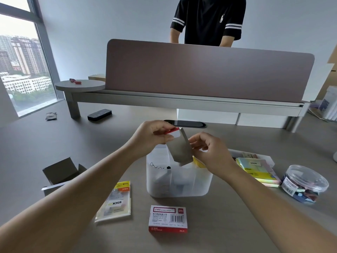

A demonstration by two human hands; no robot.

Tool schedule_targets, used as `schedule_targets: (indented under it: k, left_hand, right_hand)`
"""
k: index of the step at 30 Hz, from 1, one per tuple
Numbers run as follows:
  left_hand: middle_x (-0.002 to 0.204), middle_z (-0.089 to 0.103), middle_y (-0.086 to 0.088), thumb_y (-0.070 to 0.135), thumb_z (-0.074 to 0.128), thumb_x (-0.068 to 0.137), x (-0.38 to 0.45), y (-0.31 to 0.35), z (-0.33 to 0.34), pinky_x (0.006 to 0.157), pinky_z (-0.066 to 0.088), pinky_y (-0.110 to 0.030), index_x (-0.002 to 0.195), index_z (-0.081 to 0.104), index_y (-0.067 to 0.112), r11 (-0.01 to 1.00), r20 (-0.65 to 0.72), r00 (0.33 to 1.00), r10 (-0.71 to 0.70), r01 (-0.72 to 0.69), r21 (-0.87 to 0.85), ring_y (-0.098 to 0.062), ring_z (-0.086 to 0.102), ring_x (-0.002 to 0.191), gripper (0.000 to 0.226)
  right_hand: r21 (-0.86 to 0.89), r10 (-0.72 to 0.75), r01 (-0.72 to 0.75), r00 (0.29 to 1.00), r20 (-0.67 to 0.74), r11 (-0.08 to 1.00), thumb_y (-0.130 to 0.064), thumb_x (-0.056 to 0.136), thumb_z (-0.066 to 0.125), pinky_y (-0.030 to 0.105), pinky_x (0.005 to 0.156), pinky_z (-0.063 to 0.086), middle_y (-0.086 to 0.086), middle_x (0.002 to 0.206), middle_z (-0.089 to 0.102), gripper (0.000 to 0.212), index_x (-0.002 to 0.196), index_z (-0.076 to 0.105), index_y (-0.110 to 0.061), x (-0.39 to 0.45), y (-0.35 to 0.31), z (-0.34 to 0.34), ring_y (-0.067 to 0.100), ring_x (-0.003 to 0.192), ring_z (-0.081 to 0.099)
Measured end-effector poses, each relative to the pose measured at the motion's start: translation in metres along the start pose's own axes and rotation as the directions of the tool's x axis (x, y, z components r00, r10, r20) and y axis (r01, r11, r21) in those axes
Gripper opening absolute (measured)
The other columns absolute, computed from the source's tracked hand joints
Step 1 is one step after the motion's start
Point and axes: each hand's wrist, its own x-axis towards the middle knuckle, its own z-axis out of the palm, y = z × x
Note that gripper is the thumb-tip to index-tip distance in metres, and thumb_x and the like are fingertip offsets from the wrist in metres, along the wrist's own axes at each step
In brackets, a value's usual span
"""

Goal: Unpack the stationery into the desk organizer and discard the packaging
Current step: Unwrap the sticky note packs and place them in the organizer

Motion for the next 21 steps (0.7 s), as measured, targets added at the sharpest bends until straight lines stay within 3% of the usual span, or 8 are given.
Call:
schedule_targets:
  k: [4,9,13,16,19,21]
  left_hand:
    - [0.08,0.061,-0.001,-0.004,0.056,0.081,-0.001,-0.001,-0.004,0.06,0.052,-0.013,0.099,0.06,0.005,0.989,-0.092,0.992,-0.091,0.079,-0.124,-0.011,0.058,0.072,0.021]
    - [0.078,0.056,-0.003,-0.001,0.053,0.084,-0.015,0.004,-0.018,0.058,0.054,-0.015,0.1,0.057,0.002,0.949,-0.285,0.935,-0.213,0.13,-0.286,-0.013,0.057,0.069,0.017]
    - [0.079,0.056,-0.005,0.003,0.054,0.084,-0.043,0.007,-0.033,0.053,0.054,-0.015,0.101,0.055,-0.001,0.925,-0.4,0.878,-0.262,0.109,-0.365,-0.015,0.057,0.07,0.018]
    - [0.081,0.057,-0.005,0.004,0.053,0.085,-0.068,0.007,-0.044,0.054,0.054,-0.016,0.093,0.055,0.003,0.918,-0.421,0.863,-0.279,0.111,-0.38,-0.015,0.058,0.072,0.008]
    - [0.082,0.058,-0.006,0.005,0.054,0.085,-0.089,0.004,-0.054,0.053,0.054,-0.015,0.083,0.056,0.01,0.905,-0.428,0.849,-0.309,0.124,-0.407,-0.016,0.058,0.072,0.006]
    - [0.083,0.058,-0.007,0.006,0.055,0.084,-0.098,0.001,-0.059,0.051,0.054,-0.014,0.08,0.056,0.013,0.895,-0.438,0.834,-0.336,0.139,-0.424,-0.017,0.059,0.073,0.009]
  right_hand:
    - [0.017,-0.003,0.005,0.997,-0.072,1.0,-0.019,0.081,0.062,0.0,0.062,0.038,-0.018,0.077,0.054,0.02,0.077,0.047,-0.032,0.0,-0.003,0.003,-0.001,0.073,0.052]
    - [-0.06,0.012,-0.021,0.989,-0.145,0.998,-0.021,0.082,0.06,0.01,0.059,0.037,-0.013,0.071,0.048,0.013,0.083,0.047,-0.022,-0.007,-0.013,0.005,0.005,0.065,0.046]
    - [-0.08,0.04,-0.037,0.999,0.034,0.996,-0.028,0.084,0.058,0.015,0.059,0.04,-0.007,0.07,0.056,0.008,0.082,0.055,-0.021,-0.014,-0.031,0.013,0.005,0.065,0.051]
    - [-0.094,0.106,-0.089,0.975,0.193,0.992,-0.032,0.085,0.056,0.023,0.062,0.042,0.002,0.074,0.059,0.015,0.084,0.06,-0.018,-0.015,-0.041,0.022,0.017,0.072,0.055]
    - [-0.242,0.172,-0.102,0.942,0.287,0.965,-0.04,0.085,0.053,0.035,0.088,0.045,0.004,0.088,0.066,0.027,0.094,0.065,-0.018,-0.013,-0.045,0.026,0.02,0.087,0.058]
    - [-0.326,0.216,-0.105,0.92,0.327,0.939,-0.042,0.086,0.05,0.046,0.104,0.035,0.003,0.109,0.066,0.033,0.102,0.065,-0.017,-0.01,-0.047,0.027,0.021,0.103,0.056]
